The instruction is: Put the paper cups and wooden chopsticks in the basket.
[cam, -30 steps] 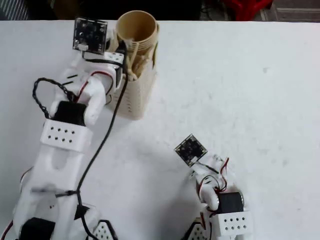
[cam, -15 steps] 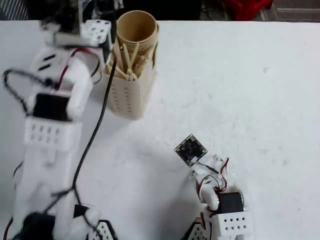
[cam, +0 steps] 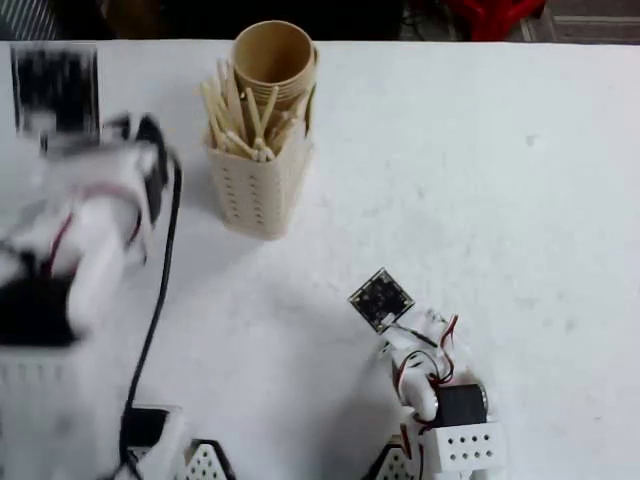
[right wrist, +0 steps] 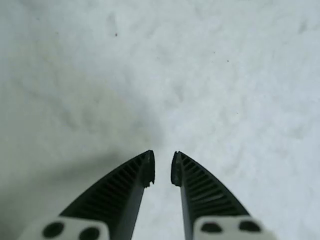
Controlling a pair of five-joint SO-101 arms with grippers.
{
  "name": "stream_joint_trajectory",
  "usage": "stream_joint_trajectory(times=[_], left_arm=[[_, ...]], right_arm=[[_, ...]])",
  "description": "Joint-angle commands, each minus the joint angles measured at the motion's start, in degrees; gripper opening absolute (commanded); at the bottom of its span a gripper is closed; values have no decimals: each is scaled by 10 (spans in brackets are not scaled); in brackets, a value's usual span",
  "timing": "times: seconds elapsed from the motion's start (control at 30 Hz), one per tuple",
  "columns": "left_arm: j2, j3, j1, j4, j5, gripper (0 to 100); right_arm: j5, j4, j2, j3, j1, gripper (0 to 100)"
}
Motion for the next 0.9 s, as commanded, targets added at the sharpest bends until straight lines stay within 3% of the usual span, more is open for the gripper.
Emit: stream_joint_trajectory(times=[0.0, 0.17, 0.3, 0.53, 0.6, 0.87], left_arm=[[-204, 231, -32, -27, -50, 80], [-423, 515, -82, -138, -76, 80], [-586, 677, -116, -172, -76, 80], [-566, 844, -116, -251, -75, 80], [-561, 840, -117, -238, -75, 80], [-564, 840, -119, -55, -76, 77]], right_arm=[[8, 12, -5, 5, 38, 73], [5, 12, -6, 1, 59, 21], [5, 14, -22, -13, 64, 31], [4, 11, -76, -16, 59, 35], [4, 15, -71, -10, 59, 35], [4, 94, -71, 3, 62, 33]])
